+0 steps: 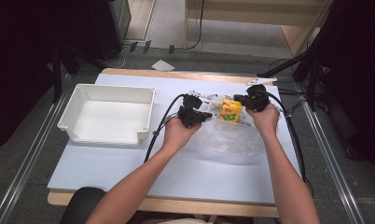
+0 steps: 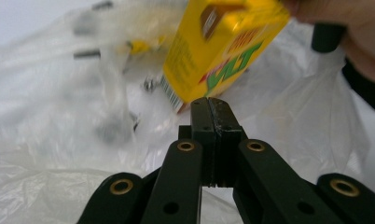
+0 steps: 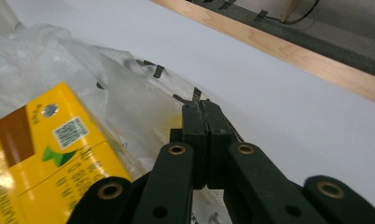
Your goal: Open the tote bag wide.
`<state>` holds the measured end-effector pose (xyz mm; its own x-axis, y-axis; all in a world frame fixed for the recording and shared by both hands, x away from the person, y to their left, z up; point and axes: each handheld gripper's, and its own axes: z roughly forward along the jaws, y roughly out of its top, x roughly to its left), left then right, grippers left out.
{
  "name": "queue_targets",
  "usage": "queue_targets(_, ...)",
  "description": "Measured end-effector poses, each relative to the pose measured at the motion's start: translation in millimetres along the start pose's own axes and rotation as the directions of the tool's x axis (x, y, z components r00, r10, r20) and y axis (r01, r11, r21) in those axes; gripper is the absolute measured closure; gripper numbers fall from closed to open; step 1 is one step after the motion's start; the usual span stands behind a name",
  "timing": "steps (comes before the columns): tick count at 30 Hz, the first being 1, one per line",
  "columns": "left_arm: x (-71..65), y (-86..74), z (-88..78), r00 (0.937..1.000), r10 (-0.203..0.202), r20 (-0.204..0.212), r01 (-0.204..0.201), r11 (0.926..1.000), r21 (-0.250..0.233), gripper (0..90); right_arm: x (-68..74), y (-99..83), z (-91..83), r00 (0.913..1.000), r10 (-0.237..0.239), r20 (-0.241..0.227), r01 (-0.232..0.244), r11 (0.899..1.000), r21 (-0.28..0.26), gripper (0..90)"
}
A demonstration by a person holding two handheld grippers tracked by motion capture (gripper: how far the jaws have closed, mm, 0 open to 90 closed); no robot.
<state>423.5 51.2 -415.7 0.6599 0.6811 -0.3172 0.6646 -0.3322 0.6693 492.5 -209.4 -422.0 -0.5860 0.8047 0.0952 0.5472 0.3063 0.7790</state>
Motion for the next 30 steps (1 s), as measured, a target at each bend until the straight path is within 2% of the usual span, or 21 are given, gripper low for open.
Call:
queue_targets(3, 3.7, -11.8, 8.3, 0.9999, -0.016, 0.004, 0.015, 0.9997, 0.021, 90.0, -2.4, -1.3, 1.9, 1.0000, 0.009, -0.002, -0.009, 1.000, -0.012, 90.0)
queue_targets(5, 5.0, -17.7, 11.7, 0.9999, -0.015, 0.004, 0.015, 0.9994, 0.031, 90.0, -3.7, -1.8, 0.9, 0.9998, 0.008, 0.016, -0.008, 1.000, -0.018, 90.0)
queue_targets(9, 3.3, -24.3, 16.0, 1.0000, -0.002, 0.001, 0.002, 0.9994, 0.035, 89.8, -10.1, -2.8, -4.6, 0.9992, 0.038, 0.013, -0.038, 0.999, -0.039, 90.0)
queue_targets(13, -1.3, -30.7, 22.3, 0.9999, 0.009, -0.007, -0.009, 0.9996, 0.026, 89.5, -12.0, -11.7, -1.4, 0.9998, -0.006, 0.020, 0.006, 1.000, 0.020, 90.0)
queue_targets(15, -1.4, -35.1, 26.3, 0.9997, 0.019, -0.014, -0.018, 0.9993, 0.032, 89.5, -15.3, -19.6, 3.9, 0.9999, -0.002, 0.017, 0.001, 0.999, 0.044, 90.0)
queue_targets(19, 0.9, -44.8, 32.0, 1.0000, 0.001, -0.009, -0.001, 0.9991, 0.042, 89.5, -18.6, -29.7, 18.1, 0.9999, -0.006, -0.009, 0.007, 0.996, 0.093, 90.0)
queue_targets(22, 0.8, -52.5, 31.9, 1.0000, 0.006, -0.006, -0.006, 0.9985, 0.055, 89.8, -20.4, -32.5, 30.1, 0.9999, -0.009, -0.010, 0.010, 0.993, 0.117, 90.0)
queue_targets(26, 1.5, -62.8, 22.4, 0.9998, 0.016, 0.008, -0.016, 0.9980, 0.061, 90.0, -25.1, -33.3, 43.2, 1.0000, -0.003, 0.004, 0.003, 0.991, 0.135, 90.0)
queue_targets(30, 0.6, -72.1, 11.9, 0.9992, 0.040, 0.007, -0.041, 0.9967, 0.071, 90.0, -31.3, -29.0, 51.0, 0.9995, -0.008, 0.032, 0.004, 0.994, 0.107, 90.0)
